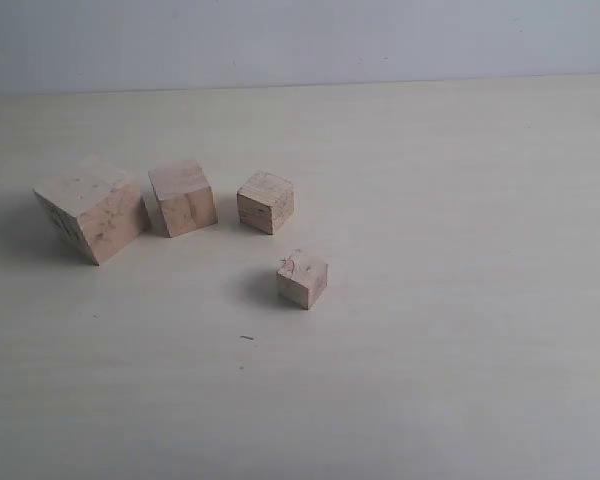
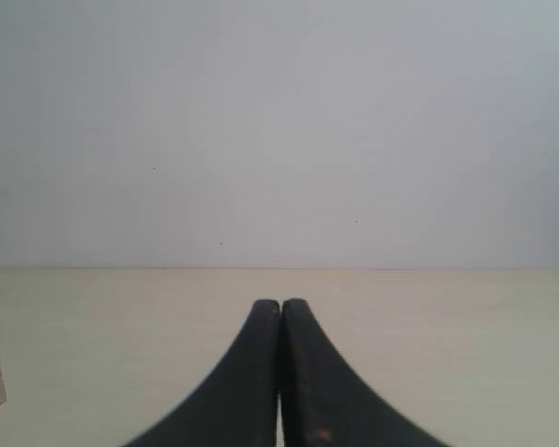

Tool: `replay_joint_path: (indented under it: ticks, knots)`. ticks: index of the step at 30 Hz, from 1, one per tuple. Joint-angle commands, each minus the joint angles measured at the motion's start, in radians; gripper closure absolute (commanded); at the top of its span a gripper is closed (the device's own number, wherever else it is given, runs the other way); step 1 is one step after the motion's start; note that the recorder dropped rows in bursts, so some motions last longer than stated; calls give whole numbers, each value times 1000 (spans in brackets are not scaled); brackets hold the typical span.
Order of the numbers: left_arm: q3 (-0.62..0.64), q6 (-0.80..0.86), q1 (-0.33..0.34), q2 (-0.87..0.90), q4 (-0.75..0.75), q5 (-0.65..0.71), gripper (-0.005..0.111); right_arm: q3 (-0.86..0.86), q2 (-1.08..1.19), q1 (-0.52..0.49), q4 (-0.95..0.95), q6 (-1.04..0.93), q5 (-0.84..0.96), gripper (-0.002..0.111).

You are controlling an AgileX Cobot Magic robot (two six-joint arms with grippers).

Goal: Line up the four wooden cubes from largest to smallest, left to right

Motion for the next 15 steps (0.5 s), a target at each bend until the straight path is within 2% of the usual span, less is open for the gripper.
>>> replay_joint_path:
  ticks: [1,7,15]
  knots:
    - [0,0,3,-6,2,-7,107,4,-6,-3,3,-11,-10,108]
    - [0,0,3,-6,2,-7,107,4,-6,-3,3,-11,-23,108]
    - [0,0,3,-6,2,-7,107,4,-6,-3,38,17,-363,108]
